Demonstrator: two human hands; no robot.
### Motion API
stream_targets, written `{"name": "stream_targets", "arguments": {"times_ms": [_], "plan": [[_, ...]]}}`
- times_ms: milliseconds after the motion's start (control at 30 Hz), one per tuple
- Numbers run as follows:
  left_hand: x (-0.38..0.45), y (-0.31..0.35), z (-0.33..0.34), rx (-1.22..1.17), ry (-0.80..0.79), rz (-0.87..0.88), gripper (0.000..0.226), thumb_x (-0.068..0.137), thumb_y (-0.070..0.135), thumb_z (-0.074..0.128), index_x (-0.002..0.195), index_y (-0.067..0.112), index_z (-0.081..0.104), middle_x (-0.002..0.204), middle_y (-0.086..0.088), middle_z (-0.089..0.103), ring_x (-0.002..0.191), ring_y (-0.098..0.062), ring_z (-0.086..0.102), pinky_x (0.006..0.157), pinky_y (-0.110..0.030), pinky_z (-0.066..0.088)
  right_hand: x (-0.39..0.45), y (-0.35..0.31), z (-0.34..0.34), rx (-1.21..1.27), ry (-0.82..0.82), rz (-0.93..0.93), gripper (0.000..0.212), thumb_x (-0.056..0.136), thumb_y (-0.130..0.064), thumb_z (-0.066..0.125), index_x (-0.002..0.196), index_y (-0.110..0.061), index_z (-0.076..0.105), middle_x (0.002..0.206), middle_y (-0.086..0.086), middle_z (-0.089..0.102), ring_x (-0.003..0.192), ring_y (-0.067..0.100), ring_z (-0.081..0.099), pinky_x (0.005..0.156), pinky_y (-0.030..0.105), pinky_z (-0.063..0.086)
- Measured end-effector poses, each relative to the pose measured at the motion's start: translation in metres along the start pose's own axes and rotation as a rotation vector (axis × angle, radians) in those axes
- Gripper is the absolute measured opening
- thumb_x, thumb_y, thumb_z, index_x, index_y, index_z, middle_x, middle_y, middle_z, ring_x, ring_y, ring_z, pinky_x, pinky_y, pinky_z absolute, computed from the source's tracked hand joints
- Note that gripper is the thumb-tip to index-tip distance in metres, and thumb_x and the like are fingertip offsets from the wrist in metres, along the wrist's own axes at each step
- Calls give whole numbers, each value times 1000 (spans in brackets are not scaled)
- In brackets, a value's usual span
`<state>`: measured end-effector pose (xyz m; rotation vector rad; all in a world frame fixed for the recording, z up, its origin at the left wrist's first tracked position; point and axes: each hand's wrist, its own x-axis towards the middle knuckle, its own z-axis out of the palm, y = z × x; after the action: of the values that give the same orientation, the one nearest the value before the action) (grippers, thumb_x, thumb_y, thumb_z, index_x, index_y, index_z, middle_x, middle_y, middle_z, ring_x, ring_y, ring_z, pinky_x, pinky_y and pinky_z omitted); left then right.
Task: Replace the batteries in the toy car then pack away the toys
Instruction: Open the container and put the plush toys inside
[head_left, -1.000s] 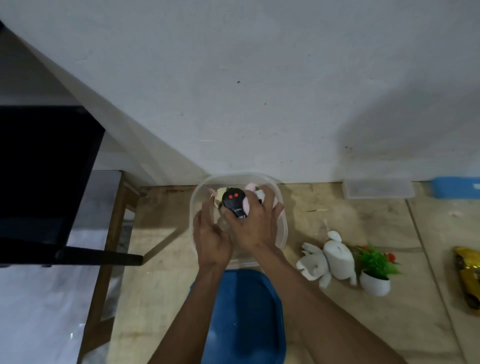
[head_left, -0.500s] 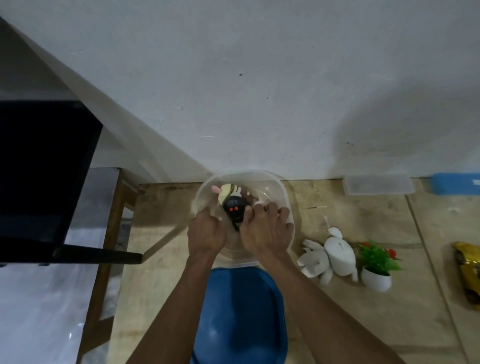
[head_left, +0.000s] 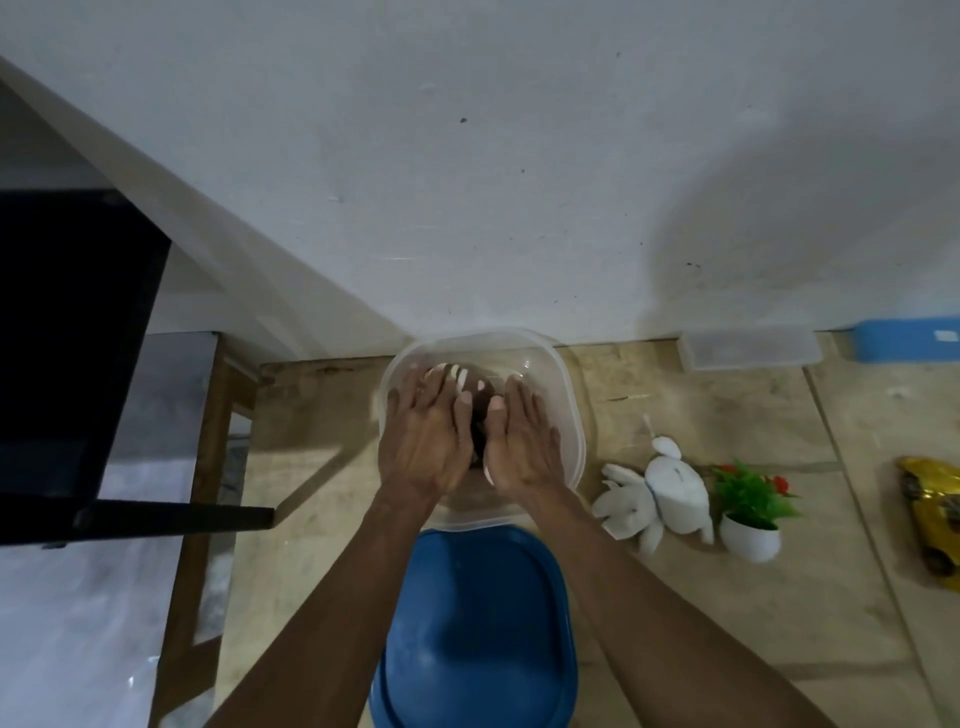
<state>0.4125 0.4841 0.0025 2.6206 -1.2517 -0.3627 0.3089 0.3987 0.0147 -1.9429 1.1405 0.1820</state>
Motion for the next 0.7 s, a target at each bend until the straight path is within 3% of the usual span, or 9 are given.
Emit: {"name": "stream_targets", "arguments": {"times_ms": [133, 233, 300, 400, 500, 600, 700], "plan": [[-10, 7, -6, -31, 1, -83, 52, 98, 28, 30, 146, 14, 45, 144, -13, 50, 141, -33, 36, 114, -50, 32, 0, -5, -1, -28, 66, -48, 54, 106, -43, 12, 158, -32, 1, 168, -6, -5, 154, 17, -7, 123, 49, 0], [-4, 6, -15, -176, -96, -154, 76, 81, 20, 56, 154, 19, 35, 147, -13, 44, 136, -34, 41, 108, -46, 42, 4, -4, -6, -60, 114, -88, 53, 108, -34, 19, 159, -29, 5, 168, -3, 0, 155, 20, -1, 124, 50, 7], [-7, 8, -19, -223, -84, -129, 87, 78, 13, 65, 157, 20, 29, 154, -15, 35, 141, -35, 36, 110, -45, 40, 4, -1, -7, -126, 98, -103, 53, 108, -31, 22, 159, -30, 5, 168, -2, 0, 155, 22, -1, 124, 50, 9], [-12, 13, -19, -293, -105, -38, 79, 84, 29, 41, 159, 18, 18, 167, -11, 13, 155, -33, 4, 122, -51, 14, 5, 0, -4, -81, 70, -93, 52, 108, -36, 17, 158, -30, 6, 168, -4, 0, 155, 19, -2, 124, 50, 5], [-8, 13, -16, -157, -236, -22, 85, 80, 34, 22, 161, 20, 0, 169, -4, -5, 154, -29, -14, 123, -54, 3, 1, -2, -5, 70, 157, -103, 52, 108, -33, 22, 158, -23, 15, 168, 0, 10, 154, 18, 6, 125, 39, 8], [-4, 14, -19, -91, -287, -8, 88, 78, 37, 22, 161, 20, -1, 169, -4, -6, 154, -31, -13, 122, -56, 3, -14, -3, -22, 231, 310, -120, 46, 107, -25, 33, 153, -18, 35, 160, 5, 33, 147, 19, 30, 115, 22, 22], [-5, 24, -26, -157, -156, -40, 84, 77, 32, 29, 158, 13, 21, 166, -15, 16, 153, -39, 8, 120, -60, 13, -31, 10, -55, 289, 467, -165, 37, 105, -21, 42, 140, -15, 52, 137, 8, 55, 123, 19, 53, 102, 24, 39]]}}
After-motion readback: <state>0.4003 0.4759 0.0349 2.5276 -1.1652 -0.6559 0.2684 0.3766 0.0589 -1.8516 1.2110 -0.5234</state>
